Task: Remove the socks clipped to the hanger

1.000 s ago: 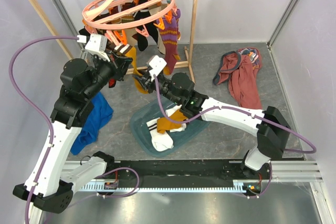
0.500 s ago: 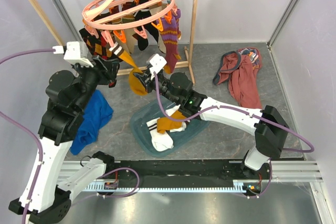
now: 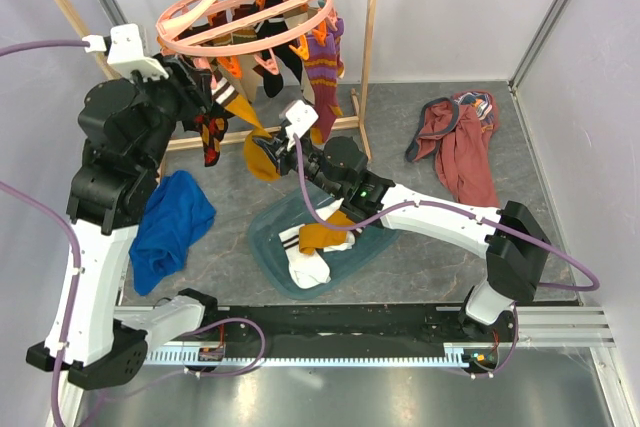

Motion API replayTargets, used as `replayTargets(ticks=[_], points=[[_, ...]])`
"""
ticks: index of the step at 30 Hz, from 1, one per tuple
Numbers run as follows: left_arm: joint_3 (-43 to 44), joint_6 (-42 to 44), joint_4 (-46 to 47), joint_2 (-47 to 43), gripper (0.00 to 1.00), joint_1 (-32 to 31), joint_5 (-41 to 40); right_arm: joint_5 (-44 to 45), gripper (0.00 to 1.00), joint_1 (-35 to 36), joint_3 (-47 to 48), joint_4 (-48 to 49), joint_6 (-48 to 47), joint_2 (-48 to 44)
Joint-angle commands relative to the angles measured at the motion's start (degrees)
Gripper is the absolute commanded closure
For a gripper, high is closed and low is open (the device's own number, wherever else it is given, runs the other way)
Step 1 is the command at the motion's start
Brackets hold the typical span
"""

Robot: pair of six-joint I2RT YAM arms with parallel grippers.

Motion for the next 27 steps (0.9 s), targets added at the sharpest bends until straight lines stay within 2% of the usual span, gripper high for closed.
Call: replayTargets(ticks=[1,13,27], points=[[3.0,1.6,-1.0,2.1,0.42,0.9,3.4,-1.1,1.0,0.2,3.2,0.5,0.6,-1.8],[2.3,0.6,1.9,3.2,0.41,7.9,14.1,-3.3,1.0,-1.6,2.9,1.2,8.4,-0.9],[-6.0,-2.5,10.0,2.2,0.41,14.9,25.9,-11.5,1.0,-7.5,2.9,3.3,20.0,0.9]])
